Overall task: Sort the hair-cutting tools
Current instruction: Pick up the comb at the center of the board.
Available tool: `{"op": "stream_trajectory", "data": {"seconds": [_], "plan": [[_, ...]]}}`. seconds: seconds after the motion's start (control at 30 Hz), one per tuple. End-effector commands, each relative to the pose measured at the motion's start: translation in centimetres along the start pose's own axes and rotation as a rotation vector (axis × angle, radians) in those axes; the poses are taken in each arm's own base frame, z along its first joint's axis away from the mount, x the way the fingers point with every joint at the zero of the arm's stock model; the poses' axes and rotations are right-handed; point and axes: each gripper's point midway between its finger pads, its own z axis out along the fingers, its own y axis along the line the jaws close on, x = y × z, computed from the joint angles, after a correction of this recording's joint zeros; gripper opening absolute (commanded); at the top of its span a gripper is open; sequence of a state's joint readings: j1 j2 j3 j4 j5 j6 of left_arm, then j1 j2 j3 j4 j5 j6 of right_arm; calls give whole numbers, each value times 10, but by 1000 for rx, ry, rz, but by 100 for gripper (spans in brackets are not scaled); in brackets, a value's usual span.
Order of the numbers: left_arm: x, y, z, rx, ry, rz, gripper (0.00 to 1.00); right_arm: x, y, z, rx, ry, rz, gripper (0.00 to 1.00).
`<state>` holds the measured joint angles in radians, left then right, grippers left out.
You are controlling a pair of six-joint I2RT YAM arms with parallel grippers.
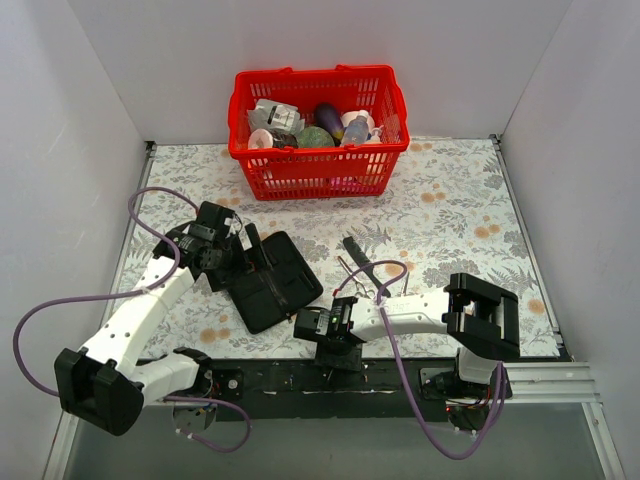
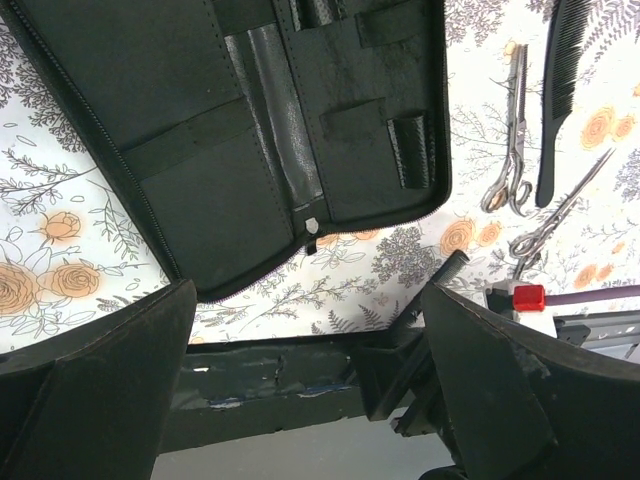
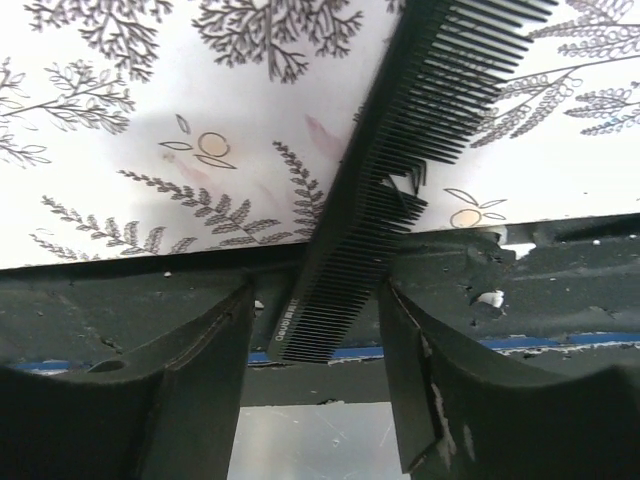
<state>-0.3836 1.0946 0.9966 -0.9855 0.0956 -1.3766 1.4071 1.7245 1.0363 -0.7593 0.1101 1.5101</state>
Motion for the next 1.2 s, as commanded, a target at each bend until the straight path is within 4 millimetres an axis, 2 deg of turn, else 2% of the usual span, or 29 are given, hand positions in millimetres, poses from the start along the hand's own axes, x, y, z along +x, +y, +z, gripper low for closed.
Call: {"op": "stream_trajectory", "data": {"seconds": [0.0, 0.03, 0.2, 0.43, 0.53, 0.57, 0.6, 0.67, 0.77, 0.87, 0.9, 1.0, 1.07, 1.17], "plan": [[-8, -7, -2, 12, -22, 6, 98, -2, -14, 13, 49, -19, 3, 57], [-9, -7, -2, 14, -23, 4, 98, -3, -12, 12, 46, -24, -1, 52], [-10, -7, 0, 7, -23, 4, 98, -11, -8, 5, 88, -60, -37, 45], [-14, -6, 3, -4, -39, 13, 98, -21, -2, -4, 105, -105, -88, 27], [-17, -5, 2, -11, -47, 21, 98, -28, 0, -12, 117, -143, -118, 25], [-18, -7, 2, -8, -51, 24, 98, -30, -5, -16, 142, -153, -149, 24], [-20, -8, 0, -3, -55, 35, 98, -34, 1, -24, 134, -190, -169, 22], [-24, -12, -3, 8, -67, 47, 98, -39, -6, -36, 157, -228, -227, 22], [-29, -20, -7, 37, -75, 87, 98, -44, -6, -57, 123, -286, -387, 24], [-24, -33, -6, 98, -22, 131, 98, -42, -2, -80, 61, -315, -521, 24], [-19, -47, -11, 168, 19, 153, 98, -38, -2, -85, 43, -303, -610, 24], [-7, -65, -12, 278, 111, 217, 98, -30, 2, -110, -76, -287, -772, 25], [-6, -69, -10, 303, 123, 240, 98, -26, 8, -126, -143, -285, -843, 25], [0, -82, -17, 388, 144, 252, 98, -17, 16, -160, -276, -271, -996, 25]]}}
